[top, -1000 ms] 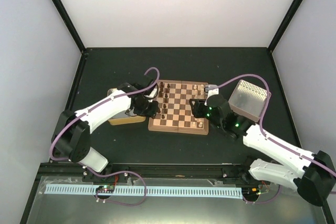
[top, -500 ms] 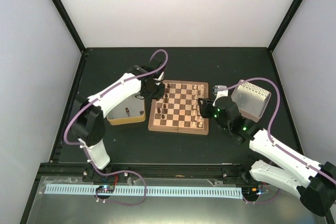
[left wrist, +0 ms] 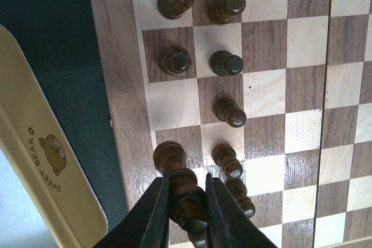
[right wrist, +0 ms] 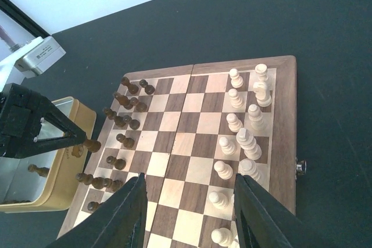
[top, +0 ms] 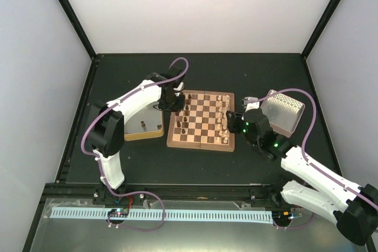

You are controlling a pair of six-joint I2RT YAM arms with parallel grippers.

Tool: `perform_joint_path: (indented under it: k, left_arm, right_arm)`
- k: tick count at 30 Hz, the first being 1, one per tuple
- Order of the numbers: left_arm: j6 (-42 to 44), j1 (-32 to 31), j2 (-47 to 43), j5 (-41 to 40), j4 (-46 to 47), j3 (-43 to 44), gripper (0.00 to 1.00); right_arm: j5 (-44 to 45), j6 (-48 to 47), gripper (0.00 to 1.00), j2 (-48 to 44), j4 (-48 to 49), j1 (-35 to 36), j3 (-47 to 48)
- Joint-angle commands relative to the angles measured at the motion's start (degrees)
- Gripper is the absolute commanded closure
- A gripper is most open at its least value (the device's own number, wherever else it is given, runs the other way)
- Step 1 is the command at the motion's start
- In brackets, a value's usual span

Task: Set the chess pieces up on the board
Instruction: Place the chess piece on the chessboard.

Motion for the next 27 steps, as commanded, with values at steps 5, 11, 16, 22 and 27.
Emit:
perform_joint_path:
  k: [5,11,16,22,27]
  left_arm:
    - [-0.25,1.44,1.34,2.93,2.61,0.14,0.91]
    - [-0.39,1.93,1.77,4.18,3.72,-0.07,0.91]
    - [-0.20,2.09,1.89,7.24,4.44,-0.66,0.91]
    - [-0.36,2.40,1.68,3.80,4.54,-1.55,0.91]
    - [-1.82,2.48,0.58,-0.38,3.99,-2.18,0.91]
  right_arm:
    - [0.61,-0.58,0.57,-0.34,1.23,-0.82,-0.71]
    - [0.12,-0.30,0.57,-0.03,1.28,-1.07,-0.88]
    - [0.11,0.19,0.57,0.15,1.07,-1.22,-0.76]
    - [-0.28,0.76,0.57,0.42,0.58,-1.26,-0.37]
    - [-0.33,1.25,0.57,0.55,0.71,-1.27,-0.35]
